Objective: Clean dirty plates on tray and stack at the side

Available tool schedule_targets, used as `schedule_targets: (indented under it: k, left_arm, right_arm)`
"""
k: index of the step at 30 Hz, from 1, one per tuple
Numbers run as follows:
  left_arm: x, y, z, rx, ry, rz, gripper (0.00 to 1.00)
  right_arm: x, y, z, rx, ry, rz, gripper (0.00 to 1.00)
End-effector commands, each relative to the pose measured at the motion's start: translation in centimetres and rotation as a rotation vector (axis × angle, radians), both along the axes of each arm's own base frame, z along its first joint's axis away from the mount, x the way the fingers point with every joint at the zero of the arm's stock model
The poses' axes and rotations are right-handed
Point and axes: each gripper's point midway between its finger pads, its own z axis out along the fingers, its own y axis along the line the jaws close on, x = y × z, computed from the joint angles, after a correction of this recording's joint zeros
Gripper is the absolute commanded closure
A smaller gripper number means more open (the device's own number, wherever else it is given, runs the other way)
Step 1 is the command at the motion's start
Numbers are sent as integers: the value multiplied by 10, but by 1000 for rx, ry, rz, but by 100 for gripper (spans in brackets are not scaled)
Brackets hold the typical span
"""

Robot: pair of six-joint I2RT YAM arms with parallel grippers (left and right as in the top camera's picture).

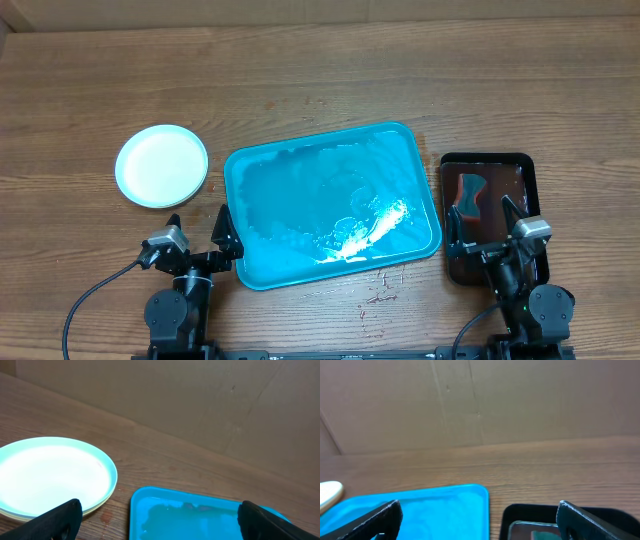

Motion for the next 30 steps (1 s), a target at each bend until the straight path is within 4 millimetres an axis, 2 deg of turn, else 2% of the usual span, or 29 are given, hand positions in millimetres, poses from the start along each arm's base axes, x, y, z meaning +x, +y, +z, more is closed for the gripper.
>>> schedule_targets:
  k: [1,5,30]
  left_arm:
    - [0,2,0,9,-5,6,0]
    - [0,2,0,9,-5,6,1]
    - [0,2,0,9,-6,6,0]
  right_arm:
    - [1,-2,-3,-97,-21,-13,0]
    - [0,0,-3,-153,-34,-4,0]
    - [0,0,-3,-123,-29,-5,0]
